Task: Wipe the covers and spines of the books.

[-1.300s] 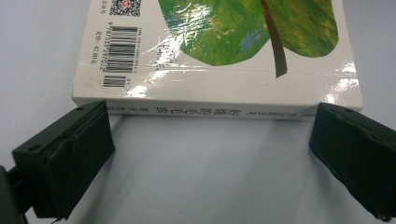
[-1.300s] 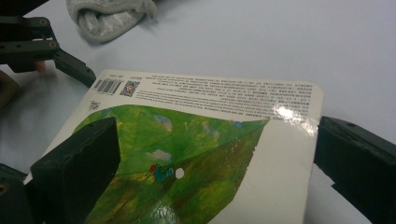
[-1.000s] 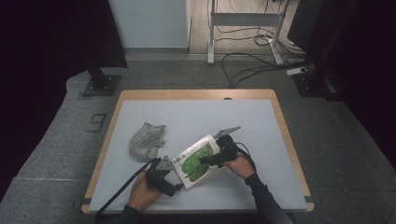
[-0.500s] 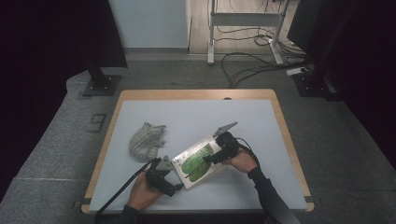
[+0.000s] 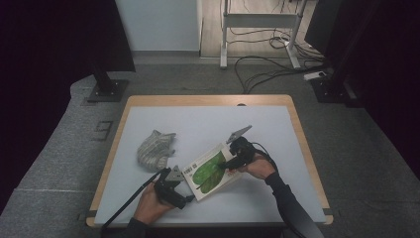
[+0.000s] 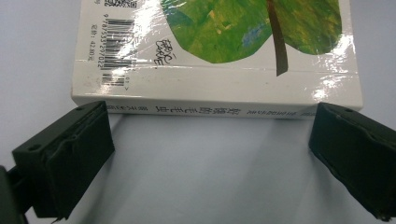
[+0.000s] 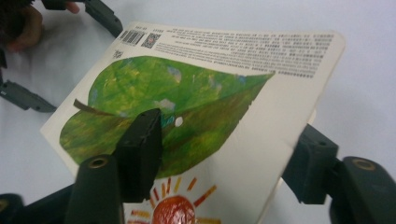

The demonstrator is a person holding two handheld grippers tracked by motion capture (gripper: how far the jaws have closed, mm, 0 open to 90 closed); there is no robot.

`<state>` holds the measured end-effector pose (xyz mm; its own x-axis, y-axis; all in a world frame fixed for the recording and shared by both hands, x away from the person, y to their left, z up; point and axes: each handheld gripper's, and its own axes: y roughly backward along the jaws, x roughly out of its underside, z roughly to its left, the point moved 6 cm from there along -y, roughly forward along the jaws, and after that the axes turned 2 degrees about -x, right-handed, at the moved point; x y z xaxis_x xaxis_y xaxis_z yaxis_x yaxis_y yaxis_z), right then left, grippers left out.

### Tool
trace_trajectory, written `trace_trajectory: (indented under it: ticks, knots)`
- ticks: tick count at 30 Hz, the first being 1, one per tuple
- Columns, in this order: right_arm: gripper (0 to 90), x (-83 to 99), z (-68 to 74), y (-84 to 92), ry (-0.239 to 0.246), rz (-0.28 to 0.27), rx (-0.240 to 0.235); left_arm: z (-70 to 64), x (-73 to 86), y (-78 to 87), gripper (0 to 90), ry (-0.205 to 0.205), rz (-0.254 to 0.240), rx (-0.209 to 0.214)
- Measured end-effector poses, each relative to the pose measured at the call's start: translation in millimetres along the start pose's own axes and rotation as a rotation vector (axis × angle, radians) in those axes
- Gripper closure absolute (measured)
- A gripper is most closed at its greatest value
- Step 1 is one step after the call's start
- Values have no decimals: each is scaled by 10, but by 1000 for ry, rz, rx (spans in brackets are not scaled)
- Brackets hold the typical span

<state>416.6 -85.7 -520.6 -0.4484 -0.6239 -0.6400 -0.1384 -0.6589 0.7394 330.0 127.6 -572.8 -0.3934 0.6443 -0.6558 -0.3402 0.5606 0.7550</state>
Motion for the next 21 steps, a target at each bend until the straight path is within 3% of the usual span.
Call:
trace_trajectory:
  ticks: [12, 21]
  knots:
    - [470, 62, 59, 119, 29, -8, 7, 32, 19, 31, 0, 17, 25, -37]
    - [521, 129, 91, 183, 39, -6, 10, 63, -39, 91, 0, 68, -20, 10]
